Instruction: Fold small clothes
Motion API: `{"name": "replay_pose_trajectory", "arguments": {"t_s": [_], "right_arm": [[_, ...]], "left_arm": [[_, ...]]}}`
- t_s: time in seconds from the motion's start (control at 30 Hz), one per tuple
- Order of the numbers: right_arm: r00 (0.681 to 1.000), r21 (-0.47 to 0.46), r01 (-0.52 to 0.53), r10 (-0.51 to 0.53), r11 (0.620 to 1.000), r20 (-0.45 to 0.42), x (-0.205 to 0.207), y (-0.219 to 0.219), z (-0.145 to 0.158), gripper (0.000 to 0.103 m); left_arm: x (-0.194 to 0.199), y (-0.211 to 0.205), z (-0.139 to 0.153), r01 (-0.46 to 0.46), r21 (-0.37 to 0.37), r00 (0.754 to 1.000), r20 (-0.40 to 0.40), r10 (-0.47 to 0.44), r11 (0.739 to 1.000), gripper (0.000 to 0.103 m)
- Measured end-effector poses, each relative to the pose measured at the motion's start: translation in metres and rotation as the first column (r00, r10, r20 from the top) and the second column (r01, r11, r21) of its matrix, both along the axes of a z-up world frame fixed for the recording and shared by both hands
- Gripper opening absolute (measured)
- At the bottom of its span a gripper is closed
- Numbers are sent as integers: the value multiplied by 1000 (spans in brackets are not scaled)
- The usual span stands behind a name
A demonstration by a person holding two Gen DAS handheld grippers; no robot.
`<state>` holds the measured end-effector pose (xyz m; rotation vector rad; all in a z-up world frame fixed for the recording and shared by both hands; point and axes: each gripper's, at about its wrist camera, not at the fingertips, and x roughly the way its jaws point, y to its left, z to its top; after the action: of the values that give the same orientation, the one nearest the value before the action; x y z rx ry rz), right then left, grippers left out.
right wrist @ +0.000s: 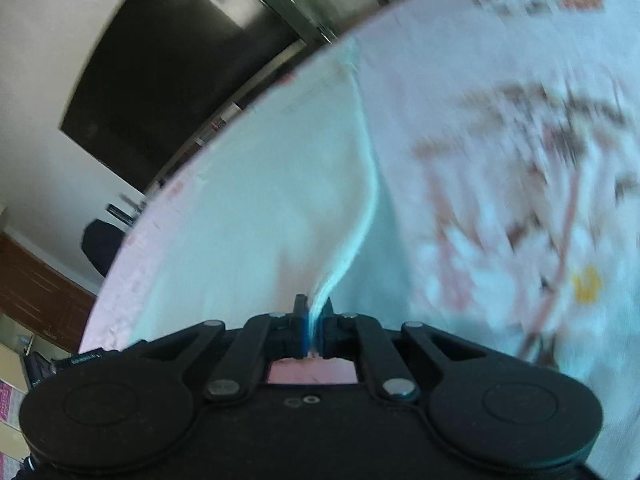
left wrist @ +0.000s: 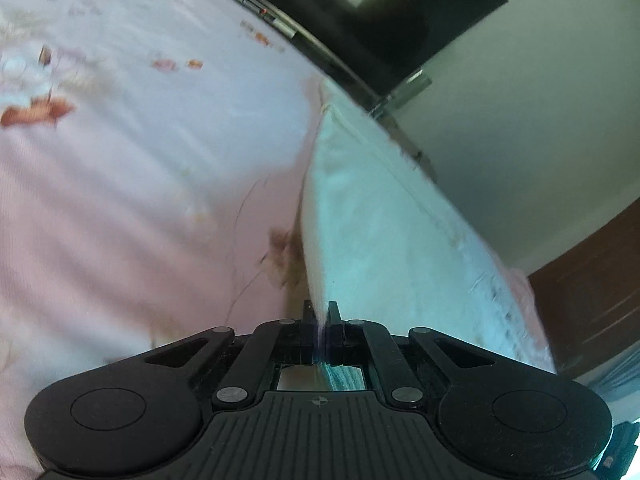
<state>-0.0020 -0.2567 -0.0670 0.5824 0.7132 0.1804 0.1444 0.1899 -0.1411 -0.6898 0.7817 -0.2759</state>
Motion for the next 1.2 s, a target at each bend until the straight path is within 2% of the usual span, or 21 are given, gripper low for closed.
{"name": "replay_pose_trajectory", "arguments": {"t_s": [0.07,0.17,0.33,0.47,0.6,0.77,0.9,1.0,1.07,1.1,1.13,1.17,1.2], "right_arm": [[999,-29,-17,18,999,38,9,3,17,6],[995,-108,-39,49,993,92,23,5,39,6],[985,-194,-53,83,980,151,76,3,76,6],[978,-207,-41,81,977,191,134,-5,103,6],[979,-172,-15,50,985,197,207,-24,112,6],[988,-139,-1,22,990,156,301,-41,92,6],[996,-141,5,8,990,89,362,-50,59,6],[1000,-117,17,-14,993,27,401,-60,31,6],[999,-106,32,-37,994,-37,425,-67,10,15],[998,-127,59,-63,990,-26,428,-70,5,18],[996,-150,92,-92,984,6,429,-73,5,25],[992,-151,122,-117,981,43,427,-78,4,31],[989,-139,140,-132,980,64,425,-82,4,35]], "left_arm": [[12,-5,15,-2,29,1000,12,2,1000,3],[36,-7,37,3,19,999,46,-4,1000,3],[100,-13,78,10,12,993,121,-11,1000,3],[170,-24,99,31,27,989,141,-35,999,3],[252,-39,101,60,58,987,144,-68,997,3],[347,-53,81,82,99,990,110,-93,992,3],[413,-62,54,102,111,992,57,-109,989,3],[448,-71,28,131,123,991,11,-133,984,3],[460,-70,19,91,103,996,3,-92,990,3],[462,-65,15,71,59,997,15,-72,996,3],[463,-63,15,54,38,998,37,-56,998,6],[463,-63,14,47,55,997,50,-50,997,15],[463,-63,15,48,82,997,61,-53,995,38]]}}
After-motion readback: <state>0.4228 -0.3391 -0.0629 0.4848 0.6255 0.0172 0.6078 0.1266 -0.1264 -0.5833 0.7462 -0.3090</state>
